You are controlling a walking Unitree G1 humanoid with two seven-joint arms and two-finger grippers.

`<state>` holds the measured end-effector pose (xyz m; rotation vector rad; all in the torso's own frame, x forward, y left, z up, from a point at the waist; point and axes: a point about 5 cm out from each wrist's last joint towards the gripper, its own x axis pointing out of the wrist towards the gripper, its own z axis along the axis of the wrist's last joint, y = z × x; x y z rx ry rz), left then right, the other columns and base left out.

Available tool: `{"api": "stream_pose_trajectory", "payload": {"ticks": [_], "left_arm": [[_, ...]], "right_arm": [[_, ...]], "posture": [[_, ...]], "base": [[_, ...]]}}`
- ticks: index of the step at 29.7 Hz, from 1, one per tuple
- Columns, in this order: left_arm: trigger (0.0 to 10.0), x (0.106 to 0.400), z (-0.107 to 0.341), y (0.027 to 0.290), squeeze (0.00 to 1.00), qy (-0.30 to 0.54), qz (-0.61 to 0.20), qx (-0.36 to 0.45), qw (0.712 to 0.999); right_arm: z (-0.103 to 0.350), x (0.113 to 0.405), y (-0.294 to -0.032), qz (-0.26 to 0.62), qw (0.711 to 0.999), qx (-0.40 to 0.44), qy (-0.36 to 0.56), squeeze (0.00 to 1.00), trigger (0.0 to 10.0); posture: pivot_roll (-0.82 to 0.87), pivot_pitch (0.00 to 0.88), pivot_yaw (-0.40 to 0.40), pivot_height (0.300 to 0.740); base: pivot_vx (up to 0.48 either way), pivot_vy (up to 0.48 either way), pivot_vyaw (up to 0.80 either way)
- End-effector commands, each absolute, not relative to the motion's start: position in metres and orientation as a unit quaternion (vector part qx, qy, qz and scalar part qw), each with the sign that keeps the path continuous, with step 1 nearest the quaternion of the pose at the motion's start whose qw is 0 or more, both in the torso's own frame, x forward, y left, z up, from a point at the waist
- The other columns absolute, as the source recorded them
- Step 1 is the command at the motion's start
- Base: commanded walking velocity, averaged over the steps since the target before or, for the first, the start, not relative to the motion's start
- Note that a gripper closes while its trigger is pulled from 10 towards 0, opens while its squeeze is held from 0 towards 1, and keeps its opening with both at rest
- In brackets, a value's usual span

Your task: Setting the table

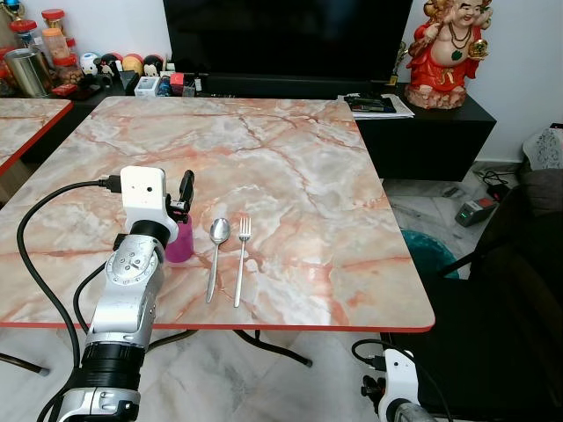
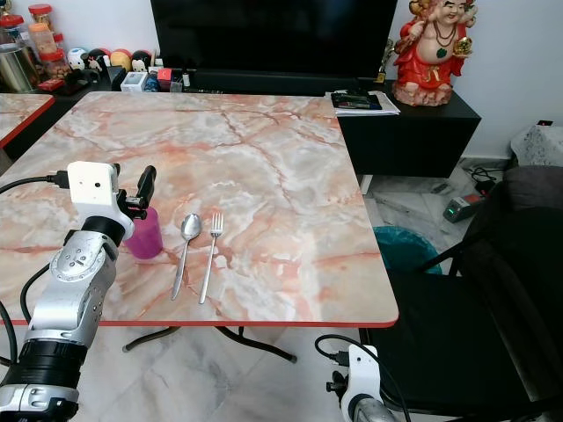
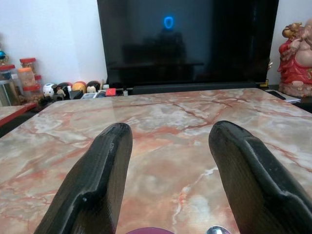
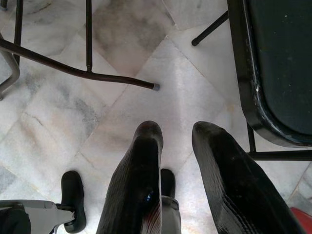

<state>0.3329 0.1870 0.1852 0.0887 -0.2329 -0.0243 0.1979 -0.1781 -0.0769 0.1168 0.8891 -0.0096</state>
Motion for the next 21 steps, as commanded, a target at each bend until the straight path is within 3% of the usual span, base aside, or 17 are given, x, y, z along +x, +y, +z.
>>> {"api": "stream_pose_trajectory", "payload": {"ticks": [1,9,10,11,21], "left_arm": [[10.0,0.3329,0.1855,0.1843,0.00,-0.120,-0.018,0.054,0.991],[10.0,0.3329,0.1855,0.1843,0.00,-0.120,-0.018,0.054,0.991],[10.0,0.3328,0.1854,0.1840,0.00,-0.119,-0.018,0.053,0.991],[10.0,0.3339,0.1848,0.1847,0.00,-0.115,-0.013,0.047,0.992],[10.0,0.3354,0.1836,0.1852,0.00,-0.106,-0.007,0.038,0.994]], "right_arm": [[-0.0756,0.2002,-0.1791,-0.007,0.903,0.056,0.427,0.00,10.0],[-0.0756,0.2002,-0.1791,-0.007,0.903,0.056,0.427,0.00,10.0],[-0.0756,0.2001,-0.1795,-0.010,0.903,0.054,0.427,0.00,10.0],[-0.0756,0.2002,-0.1786,-0.010,0.903,0.059,0.425,0.00,10.0],[-0.0754,0.2004,-0.1772,-0.009,0.904,0.068,0.421,0.00,10.0]], "posture": [[0.07,0.000,-0.054,0.740],[0.07,0.000,-0.054,0.740],[0.00,0.000,0.000,0.740],[0.07,0.000,-0.047,0.740],[0.07,0.000,-0.046,0.740]], "base": [[0.000,0.000,0.00],[0.000,0.000,0.00],[0.000,0.000,0.00],[0.000,0.000,0.00],[0.000,0.000,0.00]]}}
